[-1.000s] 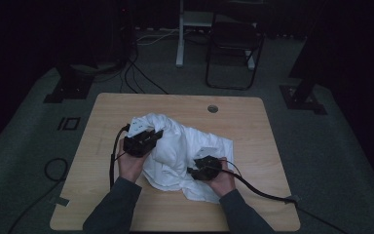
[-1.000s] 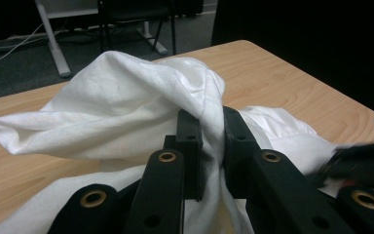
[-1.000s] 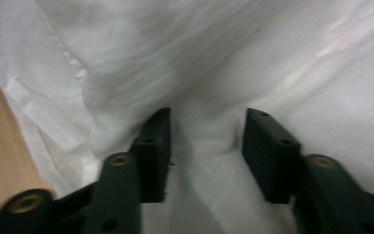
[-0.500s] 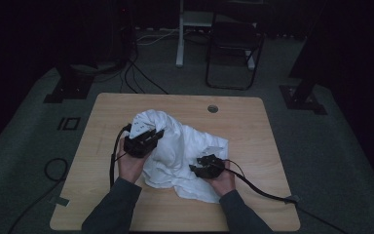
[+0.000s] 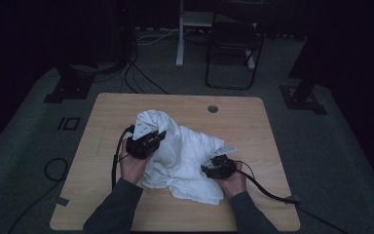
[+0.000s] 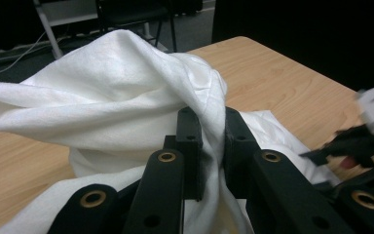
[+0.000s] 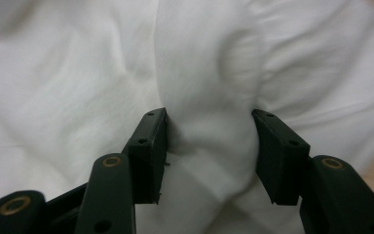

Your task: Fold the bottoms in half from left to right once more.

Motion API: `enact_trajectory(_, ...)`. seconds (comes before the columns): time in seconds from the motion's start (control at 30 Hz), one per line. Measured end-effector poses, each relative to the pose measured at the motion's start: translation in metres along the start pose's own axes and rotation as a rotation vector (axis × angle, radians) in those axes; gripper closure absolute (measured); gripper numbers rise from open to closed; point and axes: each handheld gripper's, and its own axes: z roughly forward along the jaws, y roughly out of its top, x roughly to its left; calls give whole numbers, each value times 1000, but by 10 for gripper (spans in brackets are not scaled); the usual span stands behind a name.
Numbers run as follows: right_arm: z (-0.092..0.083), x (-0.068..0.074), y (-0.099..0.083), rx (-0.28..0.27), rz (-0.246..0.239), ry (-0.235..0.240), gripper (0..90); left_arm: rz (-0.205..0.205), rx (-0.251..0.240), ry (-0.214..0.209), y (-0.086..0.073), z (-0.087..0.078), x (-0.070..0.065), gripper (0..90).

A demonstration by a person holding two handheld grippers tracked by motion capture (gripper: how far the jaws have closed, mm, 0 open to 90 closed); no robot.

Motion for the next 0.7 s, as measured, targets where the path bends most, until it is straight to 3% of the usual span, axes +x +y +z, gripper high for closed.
enact_trajectory(0.17,15,12,16,0,-31,-11,493,17,-3,-11,3,-1,-4,813)
enact_trajectory(0.33,34,32,29,-43,-70,62,509,27,-6,-21,5,2,-9,813)
enact_trajectory(0.43,40,42,37,-34,-122,141,493,35,5,-28,3,8,-13,813)
enact_trajectory(0.53,28,33,35,-57,-102,170,494,36,21,-61,-4,17,-17,813)
enact_trajectory(0.6,10,21,29,-111,-67,174,491,39,35,-84,-11,26,-22,813)
enact_trajectory(0.7,-14,-3,20,-171,1,129,493,33,66,-128,-23,40,-34,813)
